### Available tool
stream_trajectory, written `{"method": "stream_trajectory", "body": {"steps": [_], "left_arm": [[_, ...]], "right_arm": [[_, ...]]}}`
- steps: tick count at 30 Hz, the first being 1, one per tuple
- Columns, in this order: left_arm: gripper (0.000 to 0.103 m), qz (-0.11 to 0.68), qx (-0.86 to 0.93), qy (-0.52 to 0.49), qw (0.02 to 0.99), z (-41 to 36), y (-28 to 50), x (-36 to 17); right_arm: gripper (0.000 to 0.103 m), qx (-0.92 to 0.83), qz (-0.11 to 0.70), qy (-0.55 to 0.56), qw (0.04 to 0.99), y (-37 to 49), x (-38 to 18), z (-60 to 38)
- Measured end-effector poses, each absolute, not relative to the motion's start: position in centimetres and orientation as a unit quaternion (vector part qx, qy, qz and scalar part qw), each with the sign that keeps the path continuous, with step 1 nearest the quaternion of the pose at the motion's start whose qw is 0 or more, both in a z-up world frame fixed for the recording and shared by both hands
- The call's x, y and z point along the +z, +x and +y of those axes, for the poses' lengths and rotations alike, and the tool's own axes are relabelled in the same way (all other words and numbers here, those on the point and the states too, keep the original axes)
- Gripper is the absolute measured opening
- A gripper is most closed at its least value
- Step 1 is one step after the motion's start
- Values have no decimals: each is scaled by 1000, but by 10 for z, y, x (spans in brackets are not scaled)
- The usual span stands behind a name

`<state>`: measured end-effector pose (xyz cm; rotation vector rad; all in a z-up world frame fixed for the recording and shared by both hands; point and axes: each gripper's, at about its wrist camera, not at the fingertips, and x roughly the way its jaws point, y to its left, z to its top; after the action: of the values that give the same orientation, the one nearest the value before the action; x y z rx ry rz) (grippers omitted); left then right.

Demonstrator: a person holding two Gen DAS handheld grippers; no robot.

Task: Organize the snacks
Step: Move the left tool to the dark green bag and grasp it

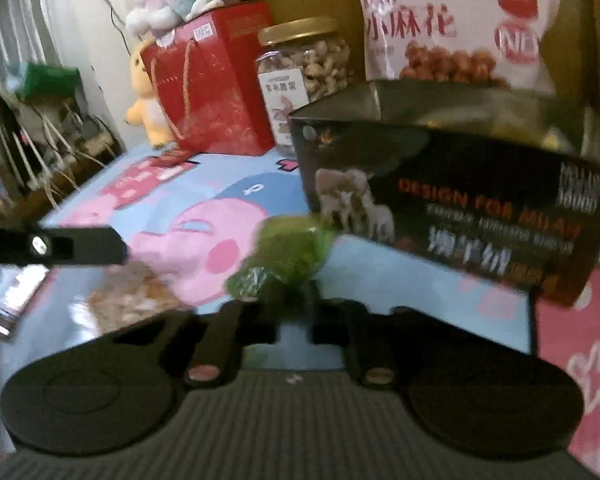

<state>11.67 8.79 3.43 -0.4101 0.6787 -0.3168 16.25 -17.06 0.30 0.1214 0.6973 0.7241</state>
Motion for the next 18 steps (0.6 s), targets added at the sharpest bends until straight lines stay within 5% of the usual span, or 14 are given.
{"method": "stream_trajectory", "body": {"steps": [18], "left_arm": [[77, 349, -307, -114, 878, -18, 73, 47]], "right_arm": [[7, 283, 319, 153, 892, 30, 0, -302]]}}
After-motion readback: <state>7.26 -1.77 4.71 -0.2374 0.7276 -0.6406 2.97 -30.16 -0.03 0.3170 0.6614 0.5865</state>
